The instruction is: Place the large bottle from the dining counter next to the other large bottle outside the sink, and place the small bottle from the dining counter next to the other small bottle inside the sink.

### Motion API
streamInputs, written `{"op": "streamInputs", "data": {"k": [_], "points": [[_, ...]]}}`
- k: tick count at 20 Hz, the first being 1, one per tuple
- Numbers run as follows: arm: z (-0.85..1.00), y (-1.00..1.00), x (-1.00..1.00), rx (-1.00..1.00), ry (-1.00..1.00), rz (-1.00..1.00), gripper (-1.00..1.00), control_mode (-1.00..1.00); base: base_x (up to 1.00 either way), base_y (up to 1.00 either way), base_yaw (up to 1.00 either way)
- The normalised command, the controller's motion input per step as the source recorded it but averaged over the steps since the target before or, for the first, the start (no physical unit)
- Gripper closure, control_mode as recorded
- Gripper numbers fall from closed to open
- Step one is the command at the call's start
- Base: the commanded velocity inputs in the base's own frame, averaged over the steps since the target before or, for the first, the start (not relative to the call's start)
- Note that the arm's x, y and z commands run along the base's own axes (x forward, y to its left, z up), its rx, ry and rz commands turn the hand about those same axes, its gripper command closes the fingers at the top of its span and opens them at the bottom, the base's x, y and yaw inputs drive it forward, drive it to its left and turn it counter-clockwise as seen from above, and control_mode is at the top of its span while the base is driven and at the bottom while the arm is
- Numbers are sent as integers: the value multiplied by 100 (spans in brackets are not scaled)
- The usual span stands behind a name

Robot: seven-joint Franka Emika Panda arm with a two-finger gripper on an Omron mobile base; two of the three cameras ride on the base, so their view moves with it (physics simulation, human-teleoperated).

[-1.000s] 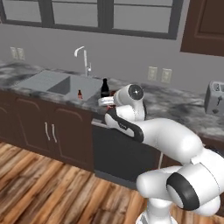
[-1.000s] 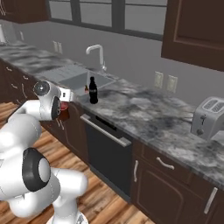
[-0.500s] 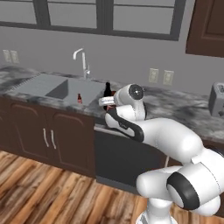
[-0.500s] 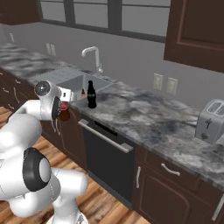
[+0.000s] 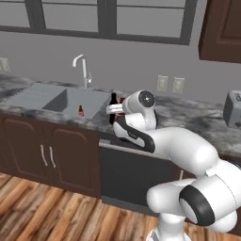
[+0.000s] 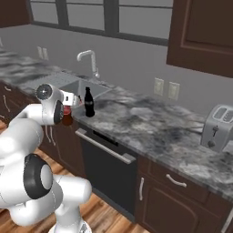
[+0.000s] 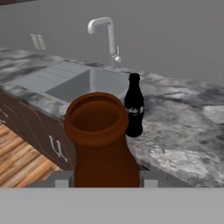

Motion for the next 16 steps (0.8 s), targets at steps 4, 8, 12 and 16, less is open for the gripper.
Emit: {"op": "streamInputs", "data": {"k": [4,8,12,16], "points": [[0,0,0,0,0,0,100,100,34,31,-14],[0,0,0,0,0,0,100,100,36,21,-13],[0,0,0,0,0,0,100,100,42,24,-13],[0,0,0,0,0,0,100,100,45,30,-14]]}}
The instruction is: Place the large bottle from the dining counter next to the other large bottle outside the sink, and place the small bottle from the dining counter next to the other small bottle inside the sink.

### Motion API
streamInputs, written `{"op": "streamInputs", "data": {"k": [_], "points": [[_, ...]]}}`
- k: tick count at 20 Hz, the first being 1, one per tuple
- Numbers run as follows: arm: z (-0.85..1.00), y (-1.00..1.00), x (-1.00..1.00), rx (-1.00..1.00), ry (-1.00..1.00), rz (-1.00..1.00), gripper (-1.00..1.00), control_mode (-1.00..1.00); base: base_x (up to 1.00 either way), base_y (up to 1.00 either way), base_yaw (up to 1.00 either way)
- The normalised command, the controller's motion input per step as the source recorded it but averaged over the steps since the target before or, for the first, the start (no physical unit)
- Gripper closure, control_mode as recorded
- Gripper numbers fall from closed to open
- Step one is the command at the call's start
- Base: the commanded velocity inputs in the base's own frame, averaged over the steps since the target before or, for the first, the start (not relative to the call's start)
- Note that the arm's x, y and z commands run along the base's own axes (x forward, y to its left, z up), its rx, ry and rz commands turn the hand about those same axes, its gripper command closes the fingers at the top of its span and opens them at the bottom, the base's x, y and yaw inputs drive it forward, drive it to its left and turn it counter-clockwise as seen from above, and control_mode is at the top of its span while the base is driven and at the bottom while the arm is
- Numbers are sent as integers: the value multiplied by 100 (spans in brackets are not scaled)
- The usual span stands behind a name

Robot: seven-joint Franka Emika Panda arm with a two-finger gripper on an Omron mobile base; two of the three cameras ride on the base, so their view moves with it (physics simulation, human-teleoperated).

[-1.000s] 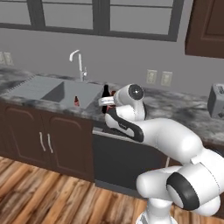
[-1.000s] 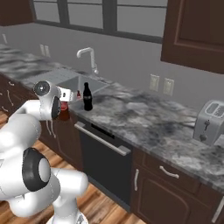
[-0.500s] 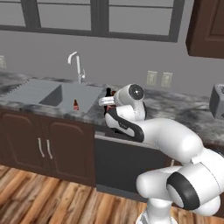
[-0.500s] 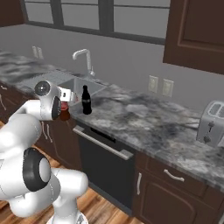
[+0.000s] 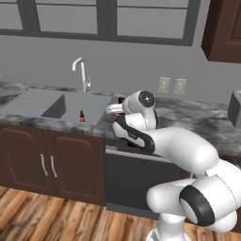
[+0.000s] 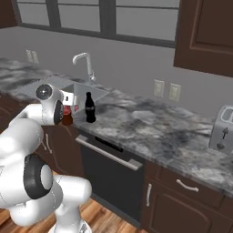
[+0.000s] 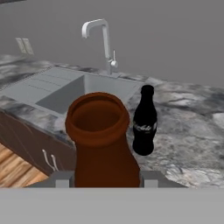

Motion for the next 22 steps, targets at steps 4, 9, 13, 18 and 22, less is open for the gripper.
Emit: {"op": "streamInputs", "data": {"k": [4,9,13,18,22], "points": [[0,0,0,0,0,0,100,100,38,21,-15],[0,0,0,0,0,0,100,100,35,20,-17],[0,0,0,0,0,0,100,100,35,30,-15],[0,0,0,0,0,0,100,100,32,30,-14],[0,0,0,0,0,0,100,100,29,31,-14]]}}
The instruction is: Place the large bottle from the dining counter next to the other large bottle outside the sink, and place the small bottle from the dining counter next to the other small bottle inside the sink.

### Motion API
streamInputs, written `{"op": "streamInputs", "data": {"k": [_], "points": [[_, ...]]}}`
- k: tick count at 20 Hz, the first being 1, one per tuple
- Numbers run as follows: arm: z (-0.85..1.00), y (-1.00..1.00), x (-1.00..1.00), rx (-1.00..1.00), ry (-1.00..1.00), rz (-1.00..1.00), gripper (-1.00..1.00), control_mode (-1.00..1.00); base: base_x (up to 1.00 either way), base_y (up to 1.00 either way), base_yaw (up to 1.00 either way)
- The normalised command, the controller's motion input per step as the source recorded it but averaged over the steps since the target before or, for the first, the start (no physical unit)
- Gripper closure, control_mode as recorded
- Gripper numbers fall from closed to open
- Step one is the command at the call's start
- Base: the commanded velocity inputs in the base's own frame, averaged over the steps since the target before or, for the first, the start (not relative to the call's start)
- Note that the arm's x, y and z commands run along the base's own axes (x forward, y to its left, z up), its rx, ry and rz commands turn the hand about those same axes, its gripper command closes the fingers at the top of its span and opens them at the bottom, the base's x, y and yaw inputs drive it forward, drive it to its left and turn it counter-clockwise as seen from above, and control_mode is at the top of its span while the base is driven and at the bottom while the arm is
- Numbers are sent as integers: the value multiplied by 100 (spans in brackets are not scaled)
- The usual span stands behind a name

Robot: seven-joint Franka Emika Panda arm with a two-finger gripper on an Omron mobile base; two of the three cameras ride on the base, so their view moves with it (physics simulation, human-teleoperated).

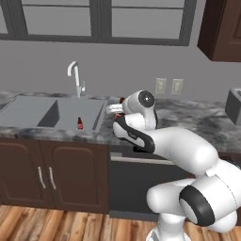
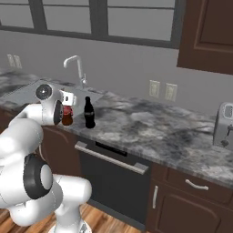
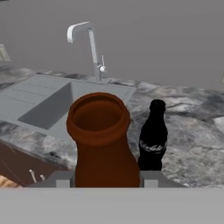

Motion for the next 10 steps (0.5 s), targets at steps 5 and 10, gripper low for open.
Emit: {"op": "streamInputs", "data": {"k": [5,10], "points": [[0,0,0,0,0,0,100,100,30,27,-14],[0,0,0,0,0,0,100,100,24,19,-14]]}}
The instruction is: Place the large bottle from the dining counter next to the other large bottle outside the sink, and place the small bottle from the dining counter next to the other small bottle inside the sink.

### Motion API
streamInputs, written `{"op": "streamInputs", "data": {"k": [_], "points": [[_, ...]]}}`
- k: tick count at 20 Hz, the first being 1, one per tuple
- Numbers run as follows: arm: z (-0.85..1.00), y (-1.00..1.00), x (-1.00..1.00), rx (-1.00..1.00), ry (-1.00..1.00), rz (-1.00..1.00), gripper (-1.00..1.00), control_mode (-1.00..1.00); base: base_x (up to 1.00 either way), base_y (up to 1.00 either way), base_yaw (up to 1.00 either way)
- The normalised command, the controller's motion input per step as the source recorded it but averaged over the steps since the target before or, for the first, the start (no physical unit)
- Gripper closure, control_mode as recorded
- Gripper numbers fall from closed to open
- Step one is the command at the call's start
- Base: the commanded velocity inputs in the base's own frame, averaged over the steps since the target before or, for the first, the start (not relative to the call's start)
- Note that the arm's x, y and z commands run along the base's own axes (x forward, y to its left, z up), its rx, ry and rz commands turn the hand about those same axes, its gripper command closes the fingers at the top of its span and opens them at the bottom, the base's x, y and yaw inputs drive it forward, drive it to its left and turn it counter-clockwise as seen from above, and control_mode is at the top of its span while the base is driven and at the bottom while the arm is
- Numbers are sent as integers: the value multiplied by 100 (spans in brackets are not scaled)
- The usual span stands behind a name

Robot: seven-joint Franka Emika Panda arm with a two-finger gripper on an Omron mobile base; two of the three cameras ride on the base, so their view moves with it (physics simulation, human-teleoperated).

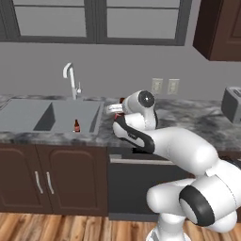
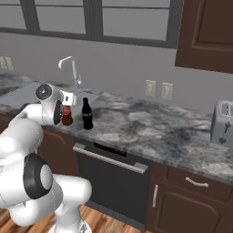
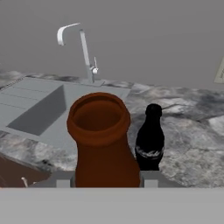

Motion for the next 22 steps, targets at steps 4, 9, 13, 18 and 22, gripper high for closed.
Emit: {"op": "streamInputs", "data": {"k": [4,9,13,18,22], "points": [[0,0,0,0,0,0,100,100,16,6,-13],[0,0,0,0,0,0,100,100,3,0,-8],[0,0,0,0,0,0,100,100,0,0,-3],[0,0,0,0,0,0,100,100,0,6,-2],[0,18,0,-7,0,-1,100,-100,0,5,0]]}}
